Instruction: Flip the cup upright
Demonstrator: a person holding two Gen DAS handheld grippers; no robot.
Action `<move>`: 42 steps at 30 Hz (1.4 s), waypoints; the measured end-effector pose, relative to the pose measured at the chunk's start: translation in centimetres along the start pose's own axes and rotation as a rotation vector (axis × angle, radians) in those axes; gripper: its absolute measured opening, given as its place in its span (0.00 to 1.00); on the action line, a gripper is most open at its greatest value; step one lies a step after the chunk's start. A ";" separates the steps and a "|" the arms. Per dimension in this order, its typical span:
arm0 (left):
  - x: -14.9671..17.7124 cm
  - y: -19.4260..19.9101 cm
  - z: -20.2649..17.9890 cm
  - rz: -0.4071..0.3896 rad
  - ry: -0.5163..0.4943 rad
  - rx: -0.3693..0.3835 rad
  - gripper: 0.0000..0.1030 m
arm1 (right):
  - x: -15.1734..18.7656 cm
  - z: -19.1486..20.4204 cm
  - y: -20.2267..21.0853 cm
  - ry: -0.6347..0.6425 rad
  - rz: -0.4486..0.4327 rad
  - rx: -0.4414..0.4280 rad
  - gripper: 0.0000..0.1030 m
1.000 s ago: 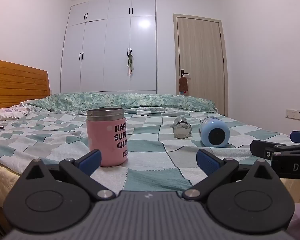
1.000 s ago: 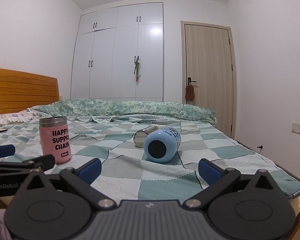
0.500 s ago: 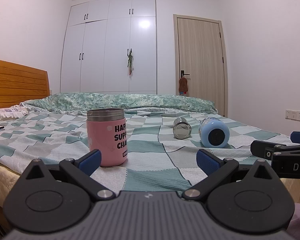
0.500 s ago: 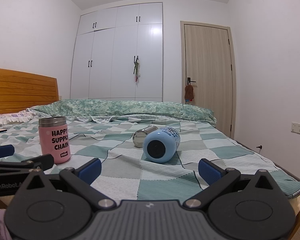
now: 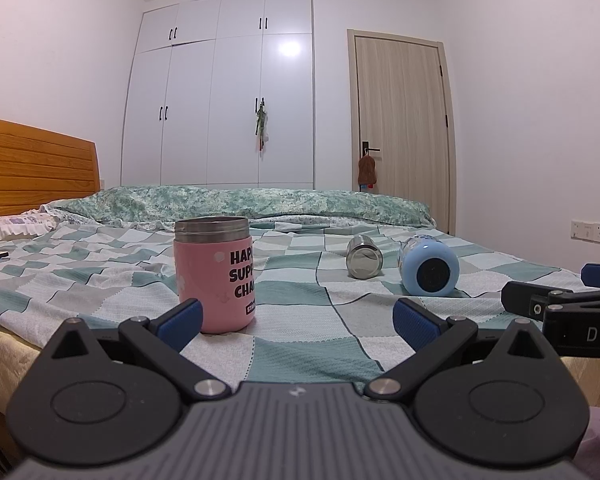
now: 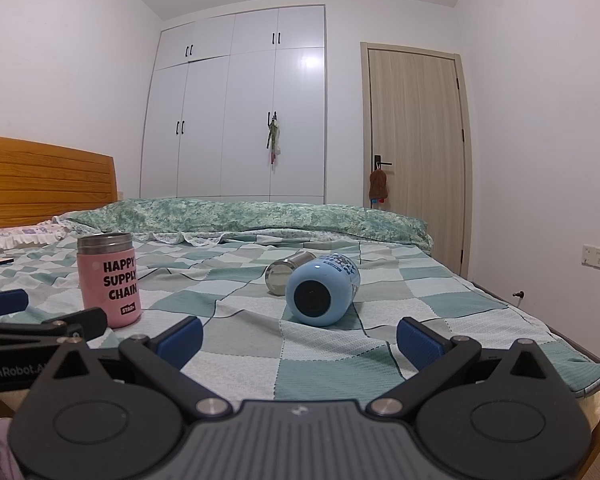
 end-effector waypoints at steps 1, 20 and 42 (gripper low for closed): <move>0.0 0.0 0.0 0.000 0.001 0.001 1.00 | 0.0 0.0 0.0 0.000 0.000 0.000 1.00; 0.2 -0.2 0.1 -0.001 0.001 0.000 1.00 | 0.0 0.0 0.0 0.001 -0.001 0.000 1.00; 0.2 -0.2 0.1 -0.003 0.002 0.000 1.00 | 0.0 0.1 0.0 0.002 -0.002 0.000 1.00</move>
Point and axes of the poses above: each gripper's, at about its wrist camera, not at the fingertips, and y roughly against the way its jaws point, z to its left, x to its underside, the point moved 9 cm from there along -y, roughly the way its jaws point, and after that the axes turned 3 degrees about x, right-handed, at the moved point
